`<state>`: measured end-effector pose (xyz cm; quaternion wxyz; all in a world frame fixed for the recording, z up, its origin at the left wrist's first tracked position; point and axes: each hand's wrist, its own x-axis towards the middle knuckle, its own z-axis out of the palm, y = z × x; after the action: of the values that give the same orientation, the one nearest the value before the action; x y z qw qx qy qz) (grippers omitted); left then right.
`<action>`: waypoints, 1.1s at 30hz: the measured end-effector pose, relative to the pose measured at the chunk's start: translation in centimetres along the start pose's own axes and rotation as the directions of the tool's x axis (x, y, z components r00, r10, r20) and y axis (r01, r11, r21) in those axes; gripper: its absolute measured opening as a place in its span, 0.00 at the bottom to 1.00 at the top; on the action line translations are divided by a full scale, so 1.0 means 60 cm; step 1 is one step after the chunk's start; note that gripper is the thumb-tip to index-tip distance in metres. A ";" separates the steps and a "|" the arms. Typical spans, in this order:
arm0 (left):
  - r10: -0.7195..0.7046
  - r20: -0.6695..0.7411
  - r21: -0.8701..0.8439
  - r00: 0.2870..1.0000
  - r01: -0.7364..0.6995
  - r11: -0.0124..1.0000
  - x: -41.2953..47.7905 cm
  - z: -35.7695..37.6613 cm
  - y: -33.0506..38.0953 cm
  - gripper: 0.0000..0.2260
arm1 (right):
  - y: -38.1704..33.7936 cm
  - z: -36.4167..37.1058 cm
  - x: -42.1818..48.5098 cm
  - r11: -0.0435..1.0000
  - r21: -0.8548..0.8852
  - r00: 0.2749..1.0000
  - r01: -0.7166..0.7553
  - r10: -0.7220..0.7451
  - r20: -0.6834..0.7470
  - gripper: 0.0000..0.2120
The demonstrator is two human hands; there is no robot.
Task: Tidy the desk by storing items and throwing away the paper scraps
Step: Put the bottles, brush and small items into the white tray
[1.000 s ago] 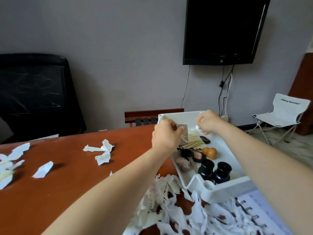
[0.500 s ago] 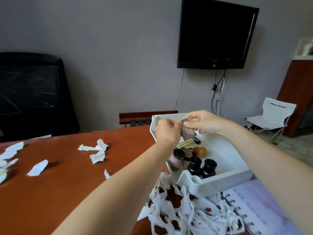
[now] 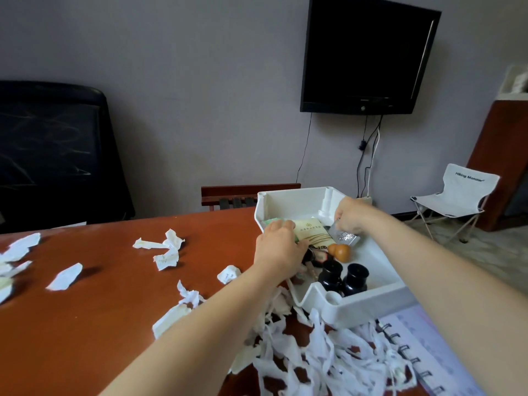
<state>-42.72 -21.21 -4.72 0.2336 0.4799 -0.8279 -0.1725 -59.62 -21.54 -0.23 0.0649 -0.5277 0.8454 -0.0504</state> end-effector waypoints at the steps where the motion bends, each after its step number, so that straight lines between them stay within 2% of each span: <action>1: 0.006 0.002 0.004 1.000 -0.006 1.000 -0.001 0.000 0.000 0.22 | 0.000 0.001 0.002 1.000 -0.005 1.000 -0.007 0.007 0.004 0.14; 8: 0.019 0.010 0.015 1.000 -0.019 1.000 -0.001 -0.005 0.002 0.20 | -0.006 0.002 0.005 0.997 -0.032 0.996 -0.076 0.077 0.053 0.10; 10: 0.019 0.014 0.008 1.000 -0.019 1.000 0.000 -0.005 0.002 0.20 | -0.005 0.006 0.007 0.996 0.005 0.993 -0.094 0.093 0.079 0.04; 11: 0.017 0.016 0.002 1.000 -0.017 1.000 0.000 -0.005 0.003 0.20 | -0.003 0.009 0.007 0.996 0.020 0.995 -0.083 0.081 0.060 0.03; 13: 0.014 0.018 -0.014 1.000 -0.013 1.000 -0.001 -0.006 0.005 0.19 | -0.003 0.012 0.002 0.996 0.018 0.997 -0.083 0.083 -0.010 0.07; 14: 0.014 0.018 -0.021 1.000 -0.014 1.000 -0.002 -0.007 0.005 0.18 | -0.002 0.012 0.002 0.996 0.034 0.994 -0.077 0.079 -0.070 0.06; 15: 0.017 0.017 -0.025 1.000 -0.016 1.000 -0.003 -0.009 0.005 0.18 | -0.003 0.007 -0.002 0.997 0.066 0.991 -0.050 0.057 -0.119 0.03; 17: 0.024 0.007 -0.019 1.000 -0.024 1.000 -0.004 -0.014 0.003 0.17 | -0.004 -0.003 -0.006 0.991 0.133 0.984 -0.004 0.028 -0.176 0.08; 19: 0.027 -0.004 -0.004 1.000 -0.027 1.000 -0.004 -0.024 0.002 0.16 | -0.007 -0.013 -0.015 0.987 0.162 0.984 0.023 0.007 -0.180 0.11; 22: 0.038 0.022 0.010 0.999 -0.038 0.999 -0.011 -0.053 0.005 0.16 | -0.025 -0.028 -0.038 0.976 0.193 0.982 0.104 -0.069 -0.177 0.10; 28: 0.126 0.061 0.059 0.990 -0.129 0.990 -0.054 -0.141 -0.005 0.14 | -0.090 -0.067 -0.105 0.943 0.217 0.959 0.253 -0.216 -0.181 0.11; 30: 0.125 0.073 0.113 0.989 -0.133 0.985 -0.077 -0.175 -0.016 0.14 | -0.118 -0.078 -0.138 0.926 0.217 0.946 0.308 -0.273 -0.175 0.13; 33: 0.097 0.085 0.146 0.992 -0.108 0.983 -0.123 -0.226 -0.036 0.14 | -0.163 -0.091 -0.194 0.897 0.196 0.914 0.396 -0.366 -0.174 0.11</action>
<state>-30.51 -16.63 3.84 0.1732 0.4457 -0.8706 -0.1160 -46.77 -15.25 7.33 0.0574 -0.6678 0.7165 -0.1933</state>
